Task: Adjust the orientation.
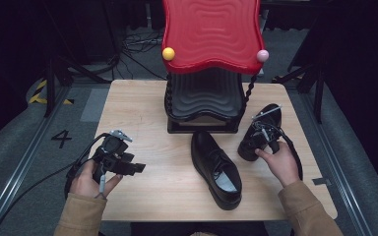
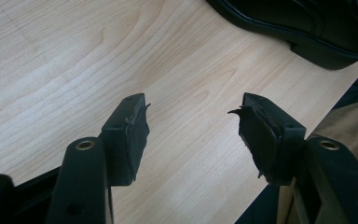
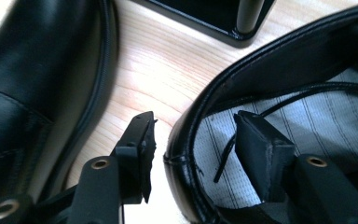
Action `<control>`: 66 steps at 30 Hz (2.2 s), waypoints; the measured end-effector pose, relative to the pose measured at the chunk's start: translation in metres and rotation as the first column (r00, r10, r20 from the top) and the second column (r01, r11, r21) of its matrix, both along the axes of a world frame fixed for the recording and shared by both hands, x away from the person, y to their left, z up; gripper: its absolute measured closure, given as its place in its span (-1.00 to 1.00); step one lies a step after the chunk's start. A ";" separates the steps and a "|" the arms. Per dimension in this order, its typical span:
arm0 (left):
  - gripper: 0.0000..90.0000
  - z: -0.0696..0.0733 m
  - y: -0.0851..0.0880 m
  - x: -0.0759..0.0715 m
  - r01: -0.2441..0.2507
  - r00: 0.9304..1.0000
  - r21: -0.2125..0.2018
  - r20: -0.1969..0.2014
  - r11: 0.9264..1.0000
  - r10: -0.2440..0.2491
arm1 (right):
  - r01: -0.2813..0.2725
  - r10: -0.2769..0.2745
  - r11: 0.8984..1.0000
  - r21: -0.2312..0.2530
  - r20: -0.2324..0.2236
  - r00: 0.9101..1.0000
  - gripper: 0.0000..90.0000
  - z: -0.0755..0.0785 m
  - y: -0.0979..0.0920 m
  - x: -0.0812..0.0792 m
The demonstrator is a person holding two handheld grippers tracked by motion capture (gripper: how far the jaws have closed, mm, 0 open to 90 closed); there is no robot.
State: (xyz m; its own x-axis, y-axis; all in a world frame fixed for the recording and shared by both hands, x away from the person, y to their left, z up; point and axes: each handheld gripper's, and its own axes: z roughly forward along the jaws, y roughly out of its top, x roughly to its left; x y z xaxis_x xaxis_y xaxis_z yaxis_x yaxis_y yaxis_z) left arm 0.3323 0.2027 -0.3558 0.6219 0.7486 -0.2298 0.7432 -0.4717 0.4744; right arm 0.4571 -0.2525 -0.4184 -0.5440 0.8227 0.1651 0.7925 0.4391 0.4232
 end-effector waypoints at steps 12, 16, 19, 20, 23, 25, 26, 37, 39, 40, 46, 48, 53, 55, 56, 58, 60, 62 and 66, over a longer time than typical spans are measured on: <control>-0.04 -0.001 0.002 0.000 -0.010 0.999 -0.022 -0.038 1.000 0.010 | -0.065 0.067 0.997 0.030 -0.061 0.996 0.71 -0.004 0.002 0.002; -0.03 0.000 0.002 0.000 -0.011 0.999 -0.025 -0.040 1.000 0.010 | -0.077 0.079 0.997 0.027 -0.052 0.996 0.75 -0.003 0.001 0.001; -0.03 0.000 0.001 0.002 -0.009 0.999 -0.025 -0.039 1.000 0.008 | -0.091 0.091 0.996 0.000 -0.023 0.996 0.76 0.001 0.002 -0.002; -0.03 0.000 0.001 0.003 -0.003 0.999 -0.020 -0.034 1.000 0.002 | -0.093 0.093 0.996 0.003 -0.012 0.996 0.76 0.003 0.000 -0.003; -0.03 0.000 -0.003 0.006 0.007 0.999 -0.022 -0.037 1.000 -0.008 | -0.103 0.103 0.994 0.025 0.003 0.995 0.77 0.007 -0.005 -0.006; -0.03 0.000 -0.006 0.009 0.016 0.999 -0.024 -0.039 1.000 -0.017 | -0.108 0.107 0.994 0.033 0.012 0.994 0.76 0.012 -0.009 -0.011; -0.03 0.000 -0.008 0.011 0.023 0.999 -0.023 -0.037 0.999 -0.024 | -0.112 0.112 0.993 0.032 0.016 0.994 0.75 0.015 -0.010 -0.013; -0.03 0.001 -0.029 0.029 0.088 0.995 -0.025 -0.049 0.996 -0.089 | -0.199 0.197 0.979 0.040 0.057 0.979 0.74 0.044 -0.020 -0.051; -0.03 0.001 -0.032 0.031 0.093 0.994 -0.024 -0.056 0.995 -0.094 | -0.238 0.235 0.971 0.033 0.075 0.969 0.73 0.051 -0.019 -0.062; -0.03 0.001 -0.033 0.032 0.098 0.993 -0.026 -0.057 0.995 -0.100 | -0.238 0.235 0.971 0.033 0.075 0.969 0.73 0.051 -0.019 -0.062; -0.03 0.002 -0.042 0.040 0.124 0.991 -0.025 -0.055 0.992 -0.125 | -0.361 0.357 0.932 0.041 0.081 0.931 0.73 0.065 -0.015 -0.087; -0.03 0.002 -0.043 0.040 0.126 0.990 -0.024 -0.056 0.992 -0.127 | -0.379 0.375 0.925 0.038 0.079 0.924 0.73 0.065 -0.014 -0.090; -0.03 0.003 -0.048 0.043 0.136 0.989 -0.025 -0.053 0.990 -0.137 | -0.480 0.480 0.877 -0.007 0.051 0.876 0.72 0.062 -0.009 -0.102; -0.03 0.003 -0.050 0.044 0.143 0.988 -0.023 -0.052 0.990 -0.144 | -0.513 0.513 0.858 -0.017 0.038 0.857 0.72 0.059 -0.008 -0.105; -0.03 0.003 -0.050 0.045 0.144 0.988 -0.026 -0.049 0.989 -0.145 | -0.534 0.534 0.846 -0.018 0.030 0.845 0.72 0.056 -0.008 -0.107; -0.03 0.003 -0.052 0.045 0.145 0.988 -0.026 -0.050 0.989 -0.146 | -0.564 0.564 0.825 -0.029 0.020 0.825 0.72 0.052 -0.007 -0.109; -0.03 0.003 -0.053 0.046 0.148 0.987 -0.030 -0.051 0.989 -0.149 | -0.587 0.588 0.809 -0.039 0.007 0.809 0.72 0.049 -0.006 -0.112; -0.03 0.003 -0.053 0.046 0.146 0.988 -0.028 -0.053 0.989 -0.147 | -0.607 0.608 0.793 -0.045 -0.001 0.794 0.72 0.045 -0.007 -0.113; -0.03 0.003 -0.056 0.048 0.158 0.986 -0.027 -0.047 0.987 -0.159 | -0.625 0.624 0.780 -0.038 -0.031 0.781 0.72 0.037 -0.010 -0.113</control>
